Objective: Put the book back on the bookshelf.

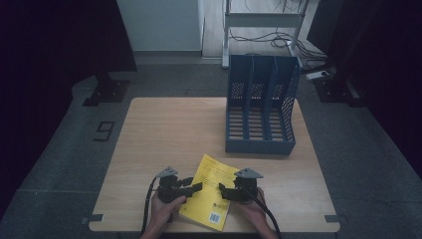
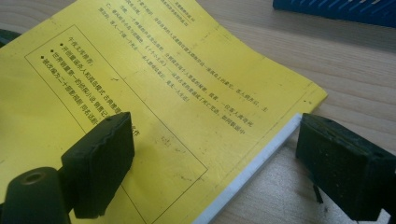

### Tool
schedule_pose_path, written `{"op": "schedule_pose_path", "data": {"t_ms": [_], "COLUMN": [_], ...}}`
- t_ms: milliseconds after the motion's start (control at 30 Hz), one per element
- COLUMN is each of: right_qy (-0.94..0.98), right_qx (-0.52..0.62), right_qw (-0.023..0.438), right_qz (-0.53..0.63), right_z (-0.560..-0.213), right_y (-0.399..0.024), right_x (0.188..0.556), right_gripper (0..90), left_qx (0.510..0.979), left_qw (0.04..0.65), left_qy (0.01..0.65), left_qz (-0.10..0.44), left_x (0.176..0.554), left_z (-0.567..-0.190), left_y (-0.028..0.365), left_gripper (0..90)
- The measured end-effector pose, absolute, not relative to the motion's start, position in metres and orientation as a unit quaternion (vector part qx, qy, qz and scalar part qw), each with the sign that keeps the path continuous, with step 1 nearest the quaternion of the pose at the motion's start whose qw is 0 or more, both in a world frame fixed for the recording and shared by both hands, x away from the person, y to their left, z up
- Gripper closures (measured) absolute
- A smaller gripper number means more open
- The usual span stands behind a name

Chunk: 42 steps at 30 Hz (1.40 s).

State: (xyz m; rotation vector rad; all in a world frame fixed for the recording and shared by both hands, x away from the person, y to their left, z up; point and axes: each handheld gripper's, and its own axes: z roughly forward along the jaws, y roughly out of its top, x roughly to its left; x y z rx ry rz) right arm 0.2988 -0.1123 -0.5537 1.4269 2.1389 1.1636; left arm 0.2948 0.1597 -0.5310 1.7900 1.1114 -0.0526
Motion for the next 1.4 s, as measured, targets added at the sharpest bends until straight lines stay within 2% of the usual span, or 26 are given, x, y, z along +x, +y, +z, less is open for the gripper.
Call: {"op": "schedule_pose_path", "data": {"t_ms": [333,567,833,1000,1400], "right_qy": [0.749,0.748,0.747,0.746,0.745], "right_qx": [0.498,0.499,0.501,0.502,0.503], "right_qw": [0.156,0.157,0.156,0.156,0.156], "right_qz": [0.408,0.409,0.408,0.409,0.409], "right_z": [-0.5538,-0.5538,-0.5537,-0.5537,-0.5538], "right_y": [-0.1131,-0.1131,-0.1129,-0.1128,-0.1129], "right_x": [0.2988,0.2986,0.2984,0.2984,0.2983], "right_gripper": [11.7,12.1,12.2,12.2,12.2], "left_qx": [0.744,0.735,0.741,0.724,0.713], "left_qw": [0.491,0.495,0.485,0.514,0.524], "left_qy": [0.451,0.459,0.460,0.455,0.460], "left_qz": [-0.035,-0.063,-0.054,-0.070,-0.076], "left_x": [0.2971,0.3013,0.3006,0.2982,0.2964], "left_z": [-0.5315,-0.5352,-0.5356,-0.5293,-0.5292], "left_y": [0.1616,0.1654,0.1619,0.1634,0.1627], "left_gripper": [43.8,42.9,39.7,40.0,41.2]}}
